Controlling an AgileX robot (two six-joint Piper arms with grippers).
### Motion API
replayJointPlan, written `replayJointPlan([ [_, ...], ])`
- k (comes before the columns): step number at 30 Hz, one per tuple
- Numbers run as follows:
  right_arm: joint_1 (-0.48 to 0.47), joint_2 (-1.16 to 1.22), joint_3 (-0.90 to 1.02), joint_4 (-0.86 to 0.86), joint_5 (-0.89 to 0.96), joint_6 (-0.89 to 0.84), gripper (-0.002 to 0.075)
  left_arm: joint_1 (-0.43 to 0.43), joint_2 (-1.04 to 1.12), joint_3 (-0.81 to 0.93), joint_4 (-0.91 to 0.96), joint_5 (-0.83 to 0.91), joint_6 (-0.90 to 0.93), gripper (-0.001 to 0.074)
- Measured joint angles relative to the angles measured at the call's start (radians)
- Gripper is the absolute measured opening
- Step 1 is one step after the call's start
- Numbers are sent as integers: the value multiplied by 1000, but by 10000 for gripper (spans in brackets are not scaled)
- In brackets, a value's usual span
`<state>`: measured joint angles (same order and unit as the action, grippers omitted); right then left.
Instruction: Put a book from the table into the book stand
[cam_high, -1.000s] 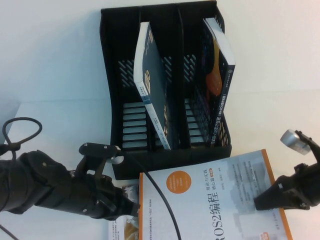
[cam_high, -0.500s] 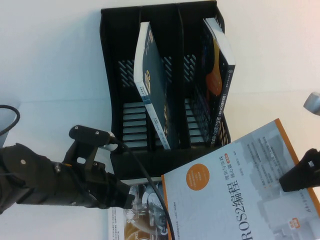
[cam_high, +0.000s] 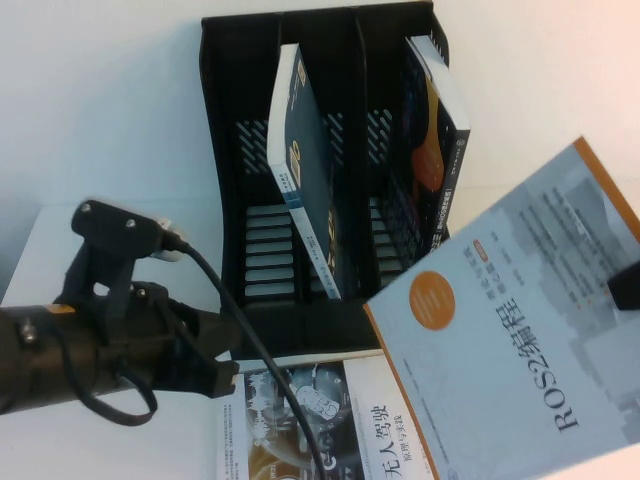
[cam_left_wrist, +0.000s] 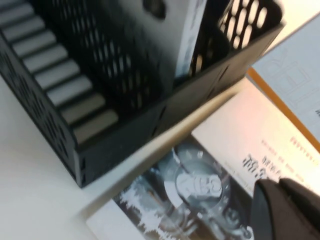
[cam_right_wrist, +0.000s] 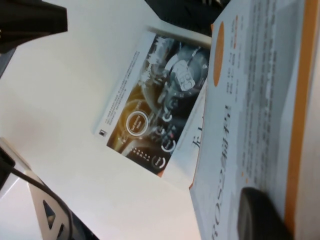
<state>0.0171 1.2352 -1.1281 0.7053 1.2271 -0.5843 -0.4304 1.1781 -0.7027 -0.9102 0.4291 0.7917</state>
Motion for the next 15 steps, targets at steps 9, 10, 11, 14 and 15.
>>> replayJointPlan([
  [9,170,-3,-116,0,8,36,140,0,-141,0,79,25,0,-3],
  [10,189,-3,-129,0,8,44,140,0,-157,0,95,33,0,-3],
  [11,213,-3,-146,2,8,54,140,0,-173,0,111,42,0,-3],
  [14,280,-1,-205,6,8,90,139,0,-222,0,163,74,0,-3],
  [15,301,1,-228,6,8,108,139,0,-240,0,179,89,0,-3],
])
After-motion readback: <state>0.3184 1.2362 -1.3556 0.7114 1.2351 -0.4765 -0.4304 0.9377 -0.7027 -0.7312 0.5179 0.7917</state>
